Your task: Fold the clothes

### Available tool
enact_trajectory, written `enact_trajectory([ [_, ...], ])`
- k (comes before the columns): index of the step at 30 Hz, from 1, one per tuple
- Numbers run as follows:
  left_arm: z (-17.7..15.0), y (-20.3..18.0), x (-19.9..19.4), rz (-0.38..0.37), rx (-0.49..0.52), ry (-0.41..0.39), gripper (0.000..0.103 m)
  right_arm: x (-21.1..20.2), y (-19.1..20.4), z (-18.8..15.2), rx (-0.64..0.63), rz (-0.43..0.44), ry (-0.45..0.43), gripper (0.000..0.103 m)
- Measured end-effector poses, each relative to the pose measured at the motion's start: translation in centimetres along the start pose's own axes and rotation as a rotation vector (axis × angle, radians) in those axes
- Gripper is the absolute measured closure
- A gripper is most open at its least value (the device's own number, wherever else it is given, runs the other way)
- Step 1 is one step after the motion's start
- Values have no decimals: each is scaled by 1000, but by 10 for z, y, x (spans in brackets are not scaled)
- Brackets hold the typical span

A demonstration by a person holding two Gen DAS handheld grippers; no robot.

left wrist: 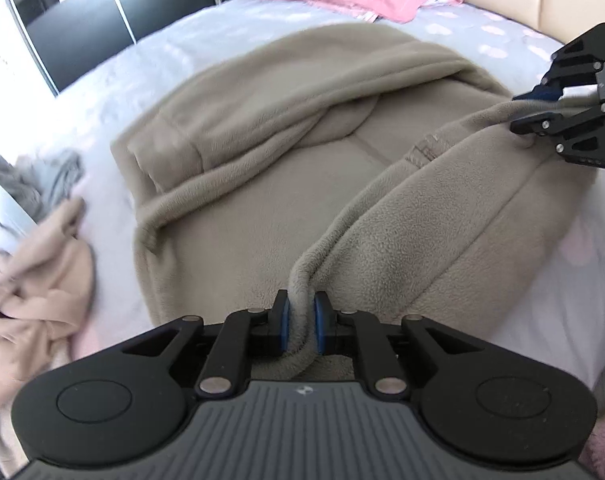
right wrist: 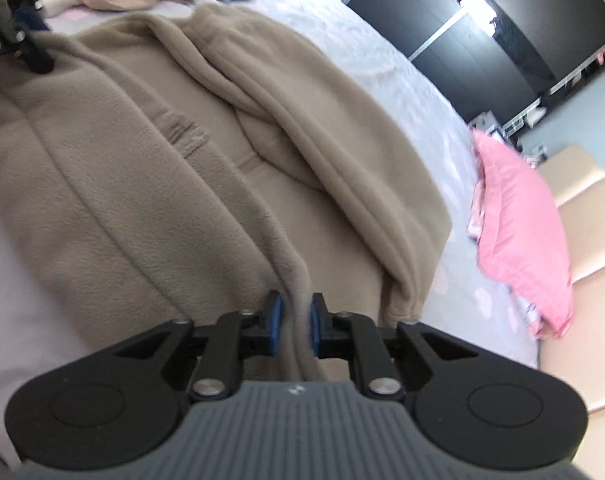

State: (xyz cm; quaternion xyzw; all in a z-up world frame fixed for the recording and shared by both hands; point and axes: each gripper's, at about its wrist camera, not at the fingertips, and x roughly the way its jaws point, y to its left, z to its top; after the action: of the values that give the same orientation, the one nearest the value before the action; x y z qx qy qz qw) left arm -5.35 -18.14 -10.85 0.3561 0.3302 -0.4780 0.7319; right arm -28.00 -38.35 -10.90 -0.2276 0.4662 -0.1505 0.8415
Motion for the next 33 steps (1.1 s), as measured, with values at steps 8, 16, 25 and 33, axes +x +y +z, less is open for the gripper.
enact_trajectory([
  [8,4,9,24,7,-73,11,74,30,-34,-1,170,-42,28,60],
  [16,5,10,30,14,-95,21,74,-8,-90,-34,313,105,-9,51],
  [25,4,8,31,28,-91,29,74,-30,-84,-51,-72,143,59,29],
  [33,3,5,28,35,-80,36,74,14,-72,-16,-432,287,228,25],
])
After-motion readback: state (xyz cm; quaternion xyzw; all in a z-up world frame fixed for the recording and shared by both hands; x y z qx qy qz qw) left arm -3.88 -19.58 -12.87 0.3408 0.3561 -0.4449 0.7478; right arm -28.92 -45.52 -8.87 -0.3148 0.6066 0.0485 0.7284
